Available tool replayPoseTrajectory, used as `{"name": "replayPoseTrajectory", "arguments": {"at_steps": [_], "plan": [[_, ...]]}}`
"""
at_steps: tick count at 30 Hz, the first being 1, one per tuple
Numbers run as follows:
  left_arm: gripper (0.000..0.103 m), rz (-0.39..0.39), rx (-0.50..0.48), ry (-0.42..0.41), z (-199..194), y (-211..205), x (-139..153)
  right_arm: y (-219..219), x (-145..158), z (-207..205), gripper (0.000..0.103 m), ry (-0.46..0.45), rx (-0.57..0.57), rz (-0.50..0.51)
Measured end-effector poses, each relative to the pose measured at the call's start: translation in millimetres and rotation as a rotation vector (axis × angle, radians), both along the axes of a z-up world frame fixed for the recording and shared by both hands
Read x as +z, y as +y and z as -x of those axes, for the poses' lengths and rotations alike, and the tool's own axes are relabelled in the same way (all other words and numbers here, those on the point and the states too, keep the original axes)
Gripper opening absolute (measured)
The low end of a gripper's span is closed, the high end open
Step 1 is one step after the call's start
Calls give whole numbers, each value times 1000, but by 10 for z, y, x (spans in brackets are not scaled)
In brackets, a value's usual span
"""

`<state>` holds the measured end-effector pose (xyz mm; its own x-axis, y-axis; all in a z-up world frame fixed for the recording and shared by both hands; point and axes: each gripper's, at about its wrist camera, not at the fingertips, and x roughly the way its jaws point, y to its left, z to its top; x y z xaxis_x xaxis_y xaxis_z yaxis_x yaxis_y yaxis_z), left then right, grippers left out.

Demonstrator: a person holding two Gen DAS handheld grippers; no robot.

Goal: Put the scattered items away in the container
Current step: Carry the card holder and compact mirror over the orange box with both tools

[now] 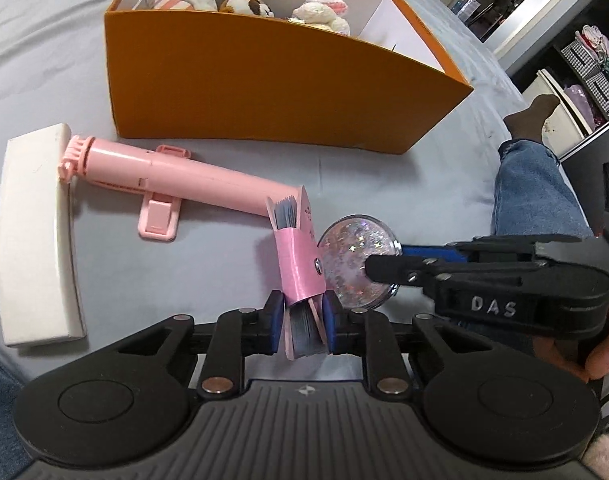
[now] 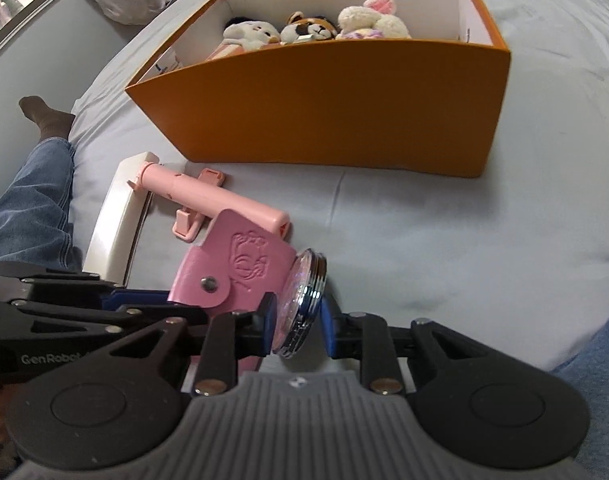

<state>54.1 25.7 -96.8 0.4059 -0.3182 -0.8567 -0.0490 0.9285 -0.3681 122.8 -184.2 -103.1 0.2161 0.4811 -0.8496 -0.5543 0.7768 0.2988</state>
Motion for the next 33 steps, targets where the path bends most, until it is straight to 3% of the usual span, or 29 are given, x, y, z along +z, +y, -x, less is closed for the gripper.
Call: {"name": "replayPoseTrajectory", "arguments": {"at_steps": [5,10,19,25,33], "plan": [[25,-52,-12,11,-38,-81,-71,63,-70,5,22,13,-1,10],[24,-52,-6,5,-24,-51,-86,109,-116,32,20,6,3,15],[22,-52,-40,-64,45,-66,159,72,42,75,15,-29,9,16],[22,-25,-14,-125,13,-13,452,-13,323,55,15,-75,-11,-40],[22,-46,-18,-283,-244,-19,1017,-68,935,-108,15,-209,-43,-138]]}}
